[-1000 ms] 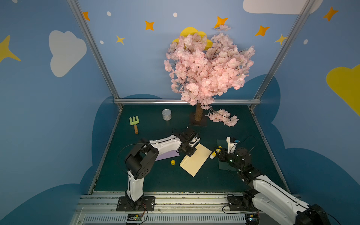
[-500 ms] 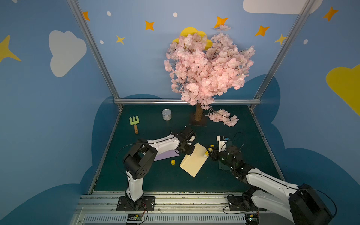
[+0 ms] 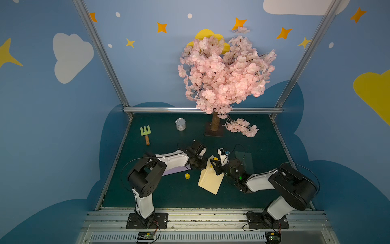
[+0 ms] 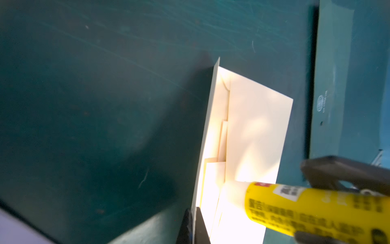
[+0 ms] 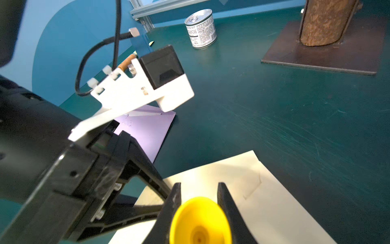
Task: Seal the envelope with a glue stick
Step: Apply the envelope at the center of the board.
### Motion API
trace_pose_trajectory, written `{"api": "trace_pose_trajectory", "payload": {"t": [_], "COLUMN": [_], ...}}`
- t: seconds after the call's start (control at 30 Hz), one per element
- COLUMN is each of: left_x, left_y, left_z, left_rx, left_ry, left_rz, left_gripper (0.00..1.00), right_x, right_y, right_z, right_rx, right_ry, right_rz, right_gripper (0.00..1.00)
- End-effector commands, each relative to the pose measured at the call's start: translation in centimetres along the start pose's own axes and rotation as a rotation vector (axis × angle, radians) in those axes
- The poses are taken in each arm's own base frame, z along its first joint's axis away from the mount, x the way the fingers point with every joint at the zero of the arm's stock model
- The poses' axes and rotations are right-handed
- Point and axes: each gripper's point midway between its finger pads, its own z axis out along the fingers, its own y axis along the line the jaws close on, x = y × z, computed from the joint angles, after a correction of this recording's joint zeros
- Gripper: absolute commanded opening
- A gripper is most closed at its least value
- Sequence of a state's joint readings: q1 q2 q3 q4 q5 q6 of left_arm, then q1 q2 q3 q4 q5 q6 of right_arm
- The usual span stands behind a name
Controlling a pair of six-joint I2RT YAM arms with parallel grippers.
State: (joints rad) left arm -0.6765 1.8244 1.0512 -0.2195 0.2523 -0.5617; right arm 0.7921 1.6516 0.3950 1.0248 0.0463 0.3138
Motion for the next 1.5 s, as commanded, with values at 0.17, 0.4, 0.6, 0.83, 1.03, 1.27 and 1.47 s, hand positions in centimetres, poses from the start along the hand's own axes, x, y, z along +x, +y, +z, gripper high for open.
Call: {"api": "trace_pose_trajectory", "payload": {"t": [0.17,0.4,0.6,0.83,1.03,1.27,1.47], "left_x": [0.0,-0.1,-0.2,-0.1,-0.2,-0.3,-0.2], "left_y": [0.1,0.3,-0.2,0.0,0.0,0.1,0.3], "left_z": [-0.6,-0.8,-0.7,-0.5,-0.5,-0.4,-0.4], "left_rx": [-0.003,-0.048,-0.037,-0.04,-0.042,-0.052,-0.063], "left_ry": [-0.018,-0.023,-0.022,-0.016,-0.018,-0.015,-0.012], "left_rz": [-0.038,-0.04,-0.032,-0.029,-0.028,-0.023,-0.021], "left_gripper": [0.03,0.03,0.03,0.03,0.03,0.03,0.03], "right_x": [-2.9,-3.1,-1.1,1.6,3.1,3.2,3.6], "right_y": [1.3,1.6,1.4,1.4,2.4,2.7,2.0], "right_z": [-1.0,-2.8,-2.6,-2.0,-2.3,-3.8,-4.4], "right_rx": [-0.018,-0.014,-0.014,-0.017,-0.043,-0.02,0.02], "right_ry": [-0.179,-0.176,-0.113,-0.093,-0.069,-0.061,-0.014], "right_rz": [-0.129,-0.168,-0.196,-0.237,-0.273,-0.278,-0.279], "right_gripper": [0.0,0.0,0.0,0.0,0.0,0.0,0.0]}}
